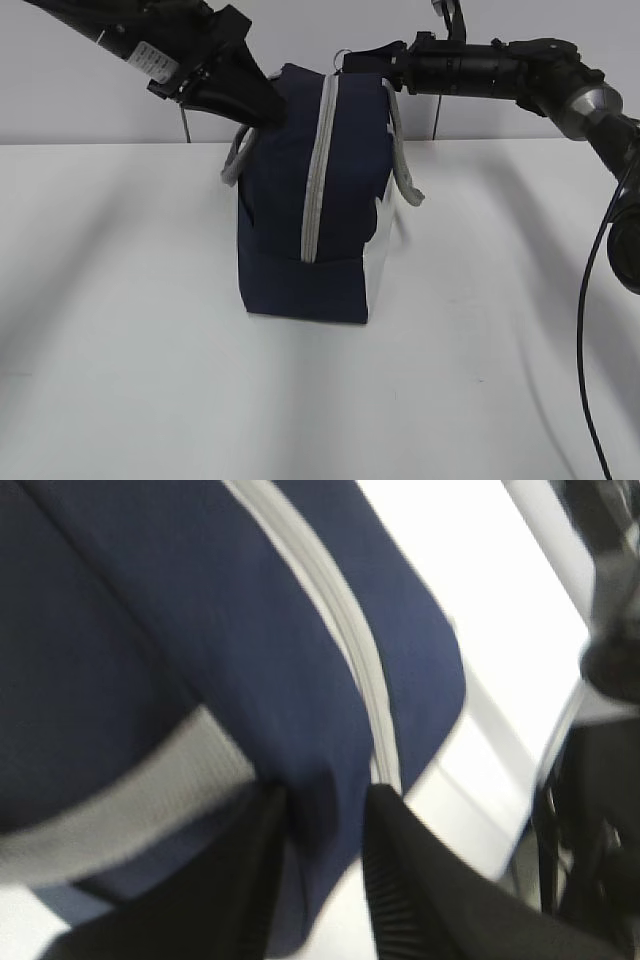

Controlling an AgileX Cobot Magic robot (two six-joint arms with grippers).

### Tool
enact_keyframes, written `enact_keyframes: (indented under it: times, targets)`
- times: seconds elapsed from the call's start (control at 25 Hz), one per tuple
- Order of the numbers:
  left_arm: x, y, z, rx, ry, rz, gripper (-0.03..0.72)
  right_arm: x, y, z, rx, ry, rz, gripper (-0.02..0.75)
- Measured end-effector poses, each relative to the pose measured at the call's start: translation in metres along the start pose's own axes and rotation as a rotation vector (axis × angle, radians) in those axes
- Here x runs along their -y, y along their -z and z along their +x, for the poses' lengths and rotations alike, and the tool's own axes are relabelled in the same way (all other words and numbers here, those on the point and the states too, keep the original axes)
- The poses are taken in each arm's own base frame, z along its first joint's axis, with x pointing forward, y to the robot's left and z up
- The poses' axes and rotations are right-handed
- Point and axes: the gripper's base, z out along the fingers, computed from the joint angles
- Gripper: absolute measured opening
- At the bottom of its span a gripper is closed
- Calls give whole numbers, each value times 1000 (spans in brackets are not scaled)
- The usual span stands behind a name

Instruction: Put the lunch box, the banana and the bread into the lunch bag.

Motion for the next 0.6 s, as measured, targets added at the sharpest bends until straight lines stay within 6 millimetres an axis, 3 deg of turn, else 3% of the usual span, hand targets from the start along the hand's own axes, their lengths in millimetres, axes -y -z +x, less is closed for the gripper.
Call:
enact_keyframes:
  times: [0.2,0.44,0.6]
  targets:
    - [-8,3,-18,207,68,-67,260,-2,0,1,-10,-11,-25,-16]
    - [-21,10,-37,443,111,-179,267,-3,0,1,-11,-14,-29,-16]
    - [-36,3,-42,509,143,-230,282,-3,0,1,-10,-14,-30,-16]
